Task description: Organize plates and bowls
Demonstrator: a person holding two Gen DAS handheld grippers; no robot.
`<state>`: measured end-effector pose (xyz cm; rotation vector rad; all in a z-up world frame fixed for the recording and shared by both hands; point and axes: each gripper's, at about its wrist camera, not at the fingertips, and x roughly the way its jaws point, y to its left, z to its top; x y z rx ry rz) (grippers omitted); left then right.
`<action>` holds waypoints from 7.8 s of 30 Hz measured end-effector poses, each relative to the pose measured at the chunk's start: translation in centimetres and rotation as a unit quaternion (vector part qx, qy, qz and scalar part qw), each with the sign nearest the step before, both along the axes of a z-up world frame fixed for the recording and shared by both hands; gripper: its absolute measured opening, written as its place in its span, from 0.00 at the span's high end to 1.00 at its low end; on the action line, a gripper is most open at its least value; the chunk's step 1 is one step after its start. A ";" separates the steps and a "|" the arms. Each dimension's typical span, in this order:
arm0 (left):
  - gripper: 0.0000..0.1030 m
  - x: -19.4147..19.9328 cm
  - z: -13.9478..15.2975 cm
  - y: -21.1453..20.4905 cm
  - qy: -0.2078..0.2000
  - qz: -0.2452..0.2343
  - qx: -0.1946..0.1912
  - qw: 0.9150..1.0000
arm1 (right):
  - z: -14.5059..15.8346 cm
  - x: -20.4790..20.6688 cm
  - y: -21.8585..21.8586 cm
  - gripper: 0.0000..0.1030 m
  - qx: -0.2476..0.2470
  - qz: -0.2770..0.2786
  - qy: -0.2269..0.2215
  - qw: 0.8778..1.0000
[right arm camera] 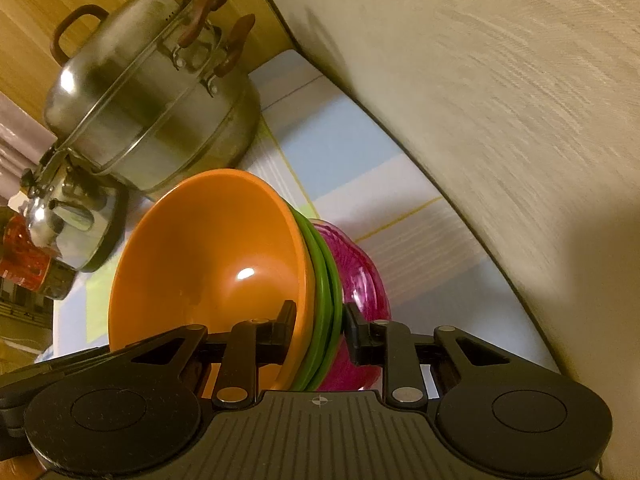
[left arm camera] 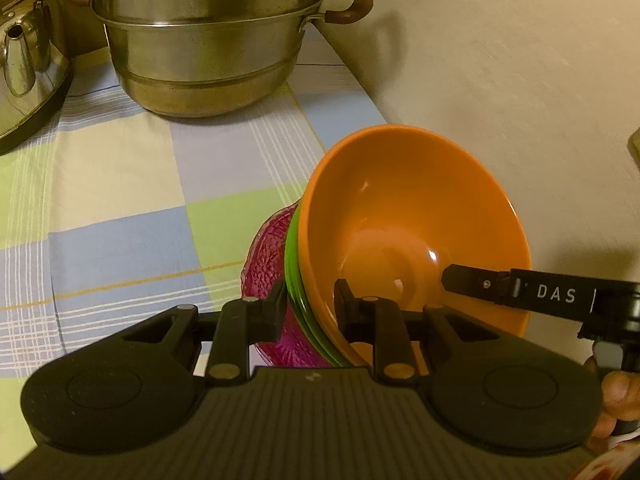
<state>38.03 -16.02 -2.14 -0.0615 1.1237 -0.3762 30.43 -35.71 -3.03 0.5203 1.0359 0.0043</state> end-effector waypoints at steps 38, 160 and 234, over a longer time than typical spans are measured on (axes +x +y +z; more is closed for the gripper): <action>0.78 0.7 -1.9 0.1 0.008 0.009 0.005 1.000 | -2.4 2.0 0.4 0.77 -0.002 0.021 0.027 0.999; 0.31 -30.9 2.3 7.5 -0.157 0.068 0.042 0.984 | 4.5 -28.5 9.0 0.47 -0.175 0.071 -0.139 0.972; 0.31 -30.9 2.3 6.9 -0.157 0.059 0.042 0.985 | 4.0 -28.3 8.2 0.47 -0.172 0.068 -0.131 0.974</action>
